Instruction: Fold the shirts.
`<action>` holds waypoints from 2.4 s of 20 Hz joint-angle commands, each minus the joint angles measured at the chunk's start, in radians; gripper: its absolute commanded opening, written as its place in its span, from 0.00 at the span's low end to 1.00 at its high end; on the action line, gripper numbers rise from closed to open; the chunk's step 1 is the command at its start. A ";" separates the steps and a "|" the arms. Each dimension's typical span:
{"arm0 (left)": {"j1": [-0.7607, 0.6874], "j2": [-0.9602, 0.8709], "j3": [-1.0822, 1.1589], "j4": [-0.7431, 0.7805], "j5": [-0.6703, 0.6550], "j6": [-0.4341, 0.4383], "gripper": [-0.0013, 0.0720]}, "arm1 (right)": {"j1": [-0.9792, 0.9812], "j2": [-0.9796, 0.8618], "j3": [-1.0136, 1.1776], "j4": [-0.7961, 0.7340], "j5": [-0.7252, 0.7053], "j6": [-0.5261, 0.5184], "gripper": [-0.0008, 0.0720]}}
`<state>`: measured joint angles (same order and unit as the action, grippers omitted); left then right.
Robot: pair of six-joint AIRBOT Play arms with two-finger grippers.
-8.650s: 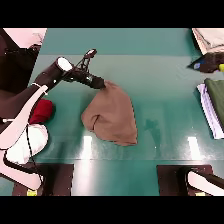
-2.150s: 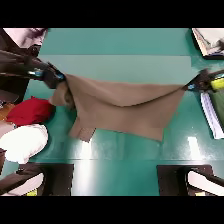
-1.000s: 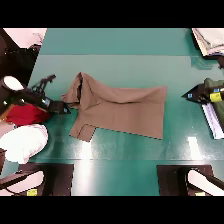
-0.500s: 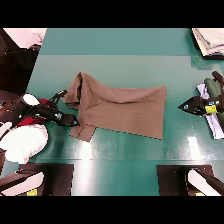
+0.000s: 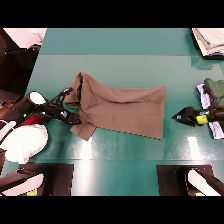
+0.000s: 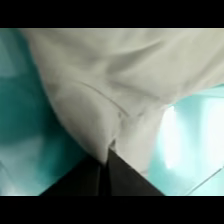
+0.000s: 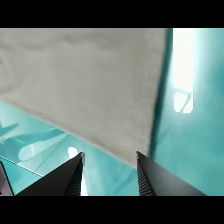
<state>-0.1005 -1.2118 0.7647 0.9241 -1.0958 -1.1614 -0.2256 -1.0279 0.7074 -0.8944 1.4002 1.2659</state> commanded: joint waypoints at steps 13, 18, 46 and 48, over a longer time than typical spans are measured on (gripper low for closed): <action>-0.003 0.046 0.108 -0.013 -0.019 -0.015 0.05 | 0.263 0.001 -0.301 0.022 -0.311 0.039 0.34; -0.002 0.059 0.158 -0.010 -0.079 -0.018 0.05 | 0.305 0.037 -0.186 0.039 -0.311 0.034 0.03; -0.003 0.117 0.990 -0.235 -0.154 -0.098 0.05 | 0.006 -0.047 1.113 0.026 0.178 0.211 0.03; -0.003 -0.006 0.894 -0.227 -0.189 -0.095 0.05 | 0.092 -0.149 0.991 -0.019 0.174 0.211 0.03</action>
<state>-0.1036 -1.0897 1.8076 0.7029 -1.1946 -1.2591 -0.2260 -1.0657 1.8393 -0.8856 1.5322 1.4582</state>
